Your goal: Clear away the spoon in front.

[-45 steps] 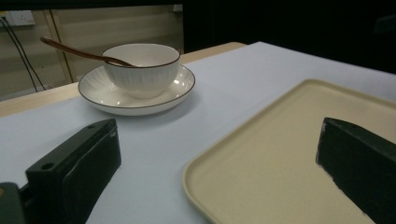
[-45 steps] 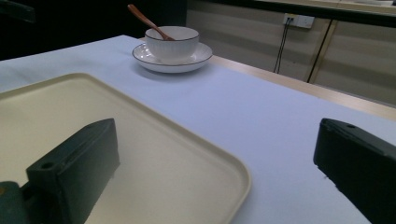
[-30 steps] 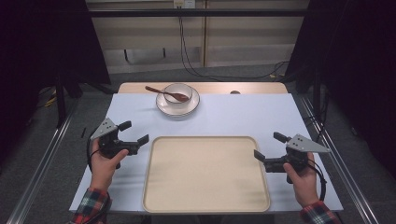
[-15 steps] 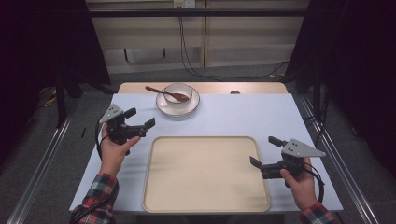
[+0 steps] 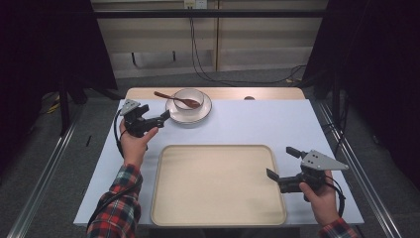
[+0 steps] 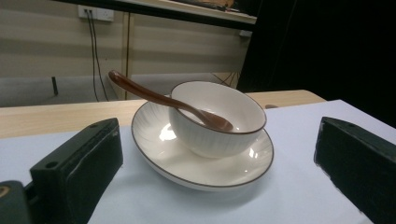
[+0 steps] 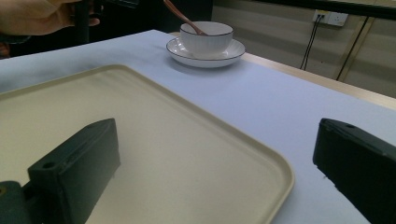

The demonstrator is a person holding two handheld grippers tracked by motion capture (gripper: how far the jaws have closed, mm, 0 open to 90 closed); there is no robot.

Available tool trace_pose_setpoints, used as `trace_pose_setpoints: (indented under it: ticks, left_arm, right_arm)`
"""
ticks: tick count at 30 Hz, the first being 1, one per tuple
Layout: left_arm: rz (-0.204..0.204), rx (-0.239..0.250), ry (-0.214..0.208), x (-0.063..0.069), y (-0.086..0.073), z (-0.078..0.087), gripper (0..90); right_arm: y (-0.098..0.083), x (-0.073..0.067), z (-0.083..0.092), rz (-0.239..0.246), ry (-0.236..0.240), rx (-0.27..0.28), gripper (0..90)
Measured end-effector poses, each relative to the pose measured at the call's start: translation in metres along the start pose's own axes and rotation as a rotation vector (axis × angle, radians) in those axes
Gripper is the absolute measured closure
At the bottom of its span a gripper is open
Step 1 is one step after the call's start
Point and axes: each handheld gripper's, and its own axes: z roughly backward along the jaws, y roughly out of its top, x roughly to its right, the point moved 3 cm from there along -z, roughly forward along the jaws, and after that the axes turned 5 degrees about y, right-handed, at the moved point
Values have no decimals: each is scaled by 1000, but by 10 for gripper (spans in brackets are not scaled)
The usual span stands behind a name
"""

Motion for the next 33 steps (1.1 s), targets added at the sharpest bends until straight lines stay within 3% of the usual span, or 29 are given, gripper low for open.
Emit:
trace_pose_setpoints:
  ticks: [7,19,20,24,25,29,33]
  left_arm:
    - [1,-39,66,-7,-4,-20,29]
    - [24,-52,110,-13,-2,-50,83]
    - [9,-67,126,-14,-2,-54,104]
    - [8,-63,122,-17,-1,-58,206]
    - [11,-60,138,-19,-1,-61,224]
    - [60,-54,145,-23,-1,-65,287]
    - [73,-52,152,-27,0,-71,370]
  right_arm:
    - [0,-1,0,0,8,4,2]
    - [1,-2,3,-4,12,8,3]
    - [0,-2,3,-3,15,7,3]
    - [0,-3,3,-6,20,8,3]
    - [0,-3,2,-4,28,6,4]
    - [0,-4,2,-5,31,5,5]
    - [0,-3,1,-11,44,8,6]
